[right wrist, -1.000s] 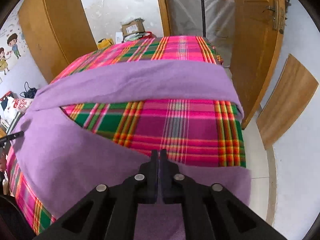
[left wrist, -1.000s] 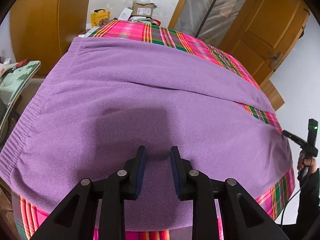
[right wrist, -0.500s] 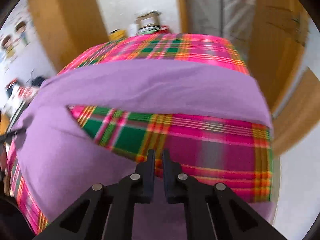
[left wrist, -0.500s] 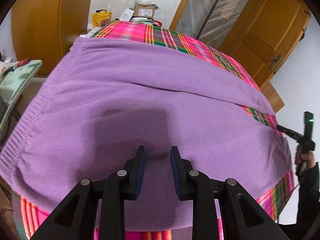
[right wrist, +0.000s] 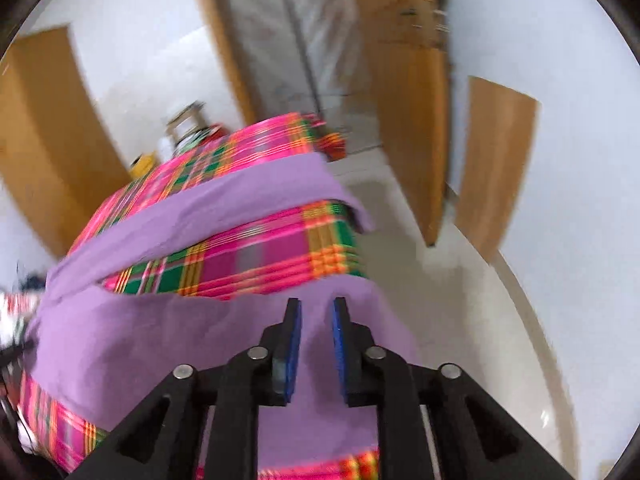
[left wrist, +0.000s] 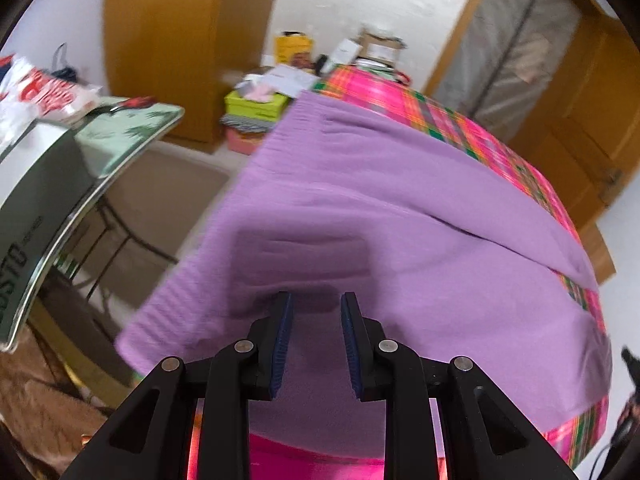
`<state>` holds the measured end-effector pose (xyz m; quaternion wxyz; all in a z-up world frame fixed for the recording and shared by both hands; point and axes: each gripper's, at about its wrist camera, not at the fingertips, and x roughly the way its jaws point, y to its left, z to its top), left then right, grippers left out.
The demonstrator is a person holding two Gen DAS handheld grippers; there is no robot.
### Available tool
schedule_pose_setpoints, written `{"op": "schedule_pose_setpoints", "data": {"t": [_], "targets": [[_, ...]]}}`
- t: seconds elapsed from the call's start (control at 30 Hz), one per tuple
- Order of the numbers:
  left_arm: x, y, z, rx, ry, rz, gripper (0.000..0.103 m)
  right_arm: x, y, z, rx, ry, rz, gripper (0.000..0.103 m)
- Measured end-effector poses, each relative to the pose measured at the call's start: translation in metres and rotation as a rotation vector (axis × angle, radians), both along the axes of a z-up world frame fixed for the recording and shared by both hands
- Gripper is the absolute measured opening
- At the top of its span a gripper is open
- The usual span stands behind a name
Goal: Fold clothes
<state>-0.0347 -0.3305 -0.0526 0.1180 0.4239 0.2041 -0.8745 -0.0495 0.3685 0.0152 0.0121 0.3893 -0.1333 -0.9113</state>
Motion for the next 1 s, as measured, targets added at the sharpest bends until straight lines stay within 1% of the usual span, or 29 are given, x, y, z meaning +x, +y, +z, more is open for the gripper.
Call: {"op": "schedule_pose_setpoints", "data": {"t": [0.1, 0.23, 0.43, 0.57, 0.67, 0.8, 1.0], "targets": [[0.002, -0.004, 0.001, -0.013, -0.009, 0.012, 0.026, 0.008, 0.013, -0.004, -0.052, -0.007, -0.056, 0.021], [0.005, 0.003, 0.014, -0.073, 0.014, 0.030, 0.026, 0.014, 0.011, -0.001, -0.081, 0.008, -0.074, 0.021], [0.020, -0.016, 0.021, -0.087, 0.032, 0.099, 0.028, 0.019, -0.022, 0.010, -0.050, 0.060, 0.015, 0.021], [0.038, -0.032, 0.021, -0.083, 0.033, 0.152, 0.033, 0.020, -0.050, 0.019, 0.021, 0.124, 0.056, 0.021], [0.049, -0.041, 0.021, -0.076, 0.036, 0.187, 0.034, 0.017, -0.063, 0.019, 0.020, 0.133, 0.092, 0.021], [0.051, -0.042, 0.018, -0.063, 0.038, 0.183, 0.035, 0.016, -0.078, 0.018, 0.020, 0.159, 0.122, 0.021], [0.048, -0.028, 0.023, -0.074, 0.082, 0.138, 0.035, 0.014, -0.090, 0.014, -0.001, 0.147, 0.137, 0.021]]}}
